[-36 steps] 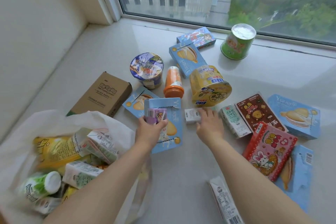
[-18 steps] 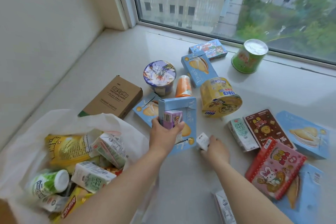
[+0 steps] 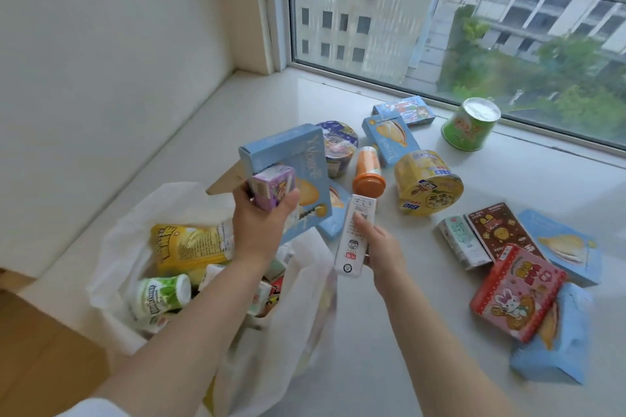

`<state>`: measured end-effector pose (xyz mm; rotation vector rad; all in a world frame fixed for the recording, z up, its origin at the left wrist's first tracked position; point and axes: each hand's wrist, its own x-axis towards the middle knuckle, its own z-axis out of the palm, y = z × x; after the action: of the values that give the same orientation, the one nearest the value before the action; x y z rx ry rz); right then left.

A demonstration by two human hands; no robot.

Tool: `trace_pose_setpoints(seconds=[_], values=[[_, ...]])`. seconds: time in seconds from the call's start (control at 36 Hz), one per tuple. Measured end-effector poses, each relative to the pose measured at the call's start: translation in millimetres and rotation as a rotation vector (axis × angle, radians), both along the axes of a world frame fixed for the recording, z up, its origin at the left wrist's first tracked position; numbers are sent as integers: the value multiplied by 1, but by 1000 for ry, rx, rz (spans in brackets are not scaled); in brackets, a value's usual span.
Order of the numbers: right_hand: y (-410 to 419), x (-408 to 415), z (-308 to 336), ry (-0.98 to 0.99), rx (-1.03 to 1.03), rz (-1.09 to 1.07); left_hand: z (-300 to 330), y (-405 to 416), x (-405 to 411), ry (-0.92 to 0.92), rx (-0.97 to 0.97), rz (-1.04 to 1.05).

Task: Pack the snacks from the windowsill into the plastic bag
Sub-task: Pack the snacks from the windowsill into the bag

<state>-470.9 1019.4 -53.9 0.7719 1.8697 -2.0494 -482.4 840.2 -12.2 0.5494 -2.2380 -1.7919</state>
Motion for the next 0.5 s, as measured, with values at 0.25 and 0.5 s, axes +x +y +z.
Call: trace_pose_setpoints(seconds=[0.25,0.5], values=[[-95,7,1,47,362,122,-16,-116,36,95,-181,-124],[-108,28,-18,-173,416,18,-53,-166,44,294,-793,-442]])
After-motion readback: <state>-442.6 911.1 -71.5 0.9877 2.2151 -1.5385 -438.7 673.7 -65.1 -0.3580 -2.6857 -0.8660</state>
